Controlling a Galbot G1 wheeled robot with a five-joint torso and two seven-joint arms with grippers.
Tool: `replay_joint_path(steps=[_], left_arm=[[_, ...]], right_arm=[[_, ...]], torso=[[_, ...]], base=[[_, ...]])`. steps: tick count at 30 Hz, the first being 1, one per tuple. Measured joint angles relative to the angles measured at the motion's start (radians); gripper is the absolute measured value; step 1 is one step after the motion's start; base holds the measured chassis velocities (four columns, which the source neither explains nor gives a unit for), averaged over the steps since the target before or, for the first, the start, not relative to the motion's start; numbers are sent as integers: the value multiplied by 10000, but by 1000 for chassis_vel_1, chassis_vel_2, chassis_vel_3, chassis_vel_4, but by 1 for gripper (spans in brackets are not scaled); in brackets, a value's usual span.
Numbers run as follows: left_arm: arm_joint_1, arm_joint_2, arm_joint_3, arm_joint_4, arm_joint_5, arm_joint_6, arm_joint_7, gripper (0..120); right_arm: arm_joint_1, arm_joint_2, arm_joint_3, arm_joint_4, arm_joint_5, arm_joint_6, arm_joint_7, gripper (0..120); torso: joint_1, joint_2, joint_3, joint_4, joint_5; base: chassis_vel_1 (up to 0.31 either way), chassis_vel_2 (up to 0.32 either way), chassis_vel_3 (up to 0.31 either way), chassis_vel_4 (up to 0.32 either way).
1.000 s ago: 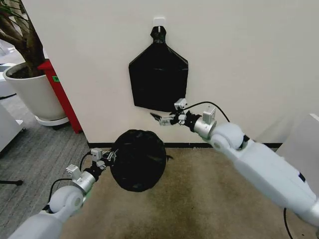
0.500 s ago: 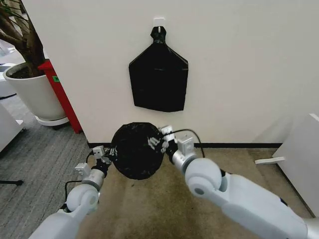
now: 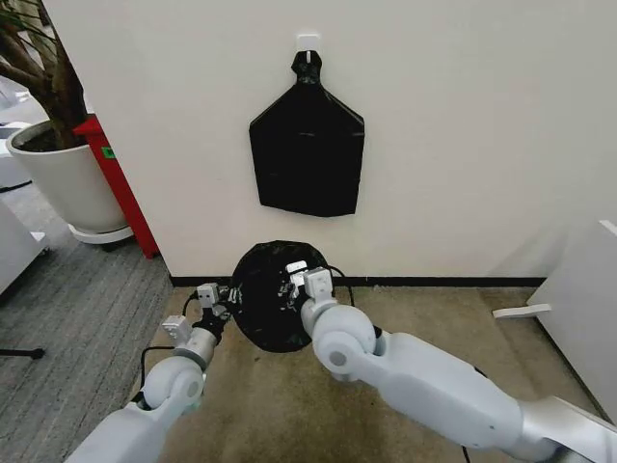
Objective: Place the garbage bag over the trash bin.
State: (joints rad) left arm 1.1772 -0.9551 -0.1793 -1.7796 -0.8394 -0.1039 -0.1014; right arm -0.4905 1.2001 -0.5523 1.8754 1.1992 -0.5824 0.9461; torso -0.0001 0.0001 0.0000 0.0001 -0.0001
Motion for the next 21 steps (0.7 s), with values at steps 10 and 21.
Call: replay_joint_path(steps=[10,21], left_arm=[[318,38,40,-766,533,-11,-94,4],[784,23,-190,-1562,1236,213,-378,4]], right_arm=[[183,1457,-229,-2669,-553,-152,264,0],[827,2140,-795,-4706,-767,-105,314,0]], torso=[[0,-2,0,-2,-1],[0,-2,0,-2,0]], base=[[0,0,0,0],[0,0,0,0]])
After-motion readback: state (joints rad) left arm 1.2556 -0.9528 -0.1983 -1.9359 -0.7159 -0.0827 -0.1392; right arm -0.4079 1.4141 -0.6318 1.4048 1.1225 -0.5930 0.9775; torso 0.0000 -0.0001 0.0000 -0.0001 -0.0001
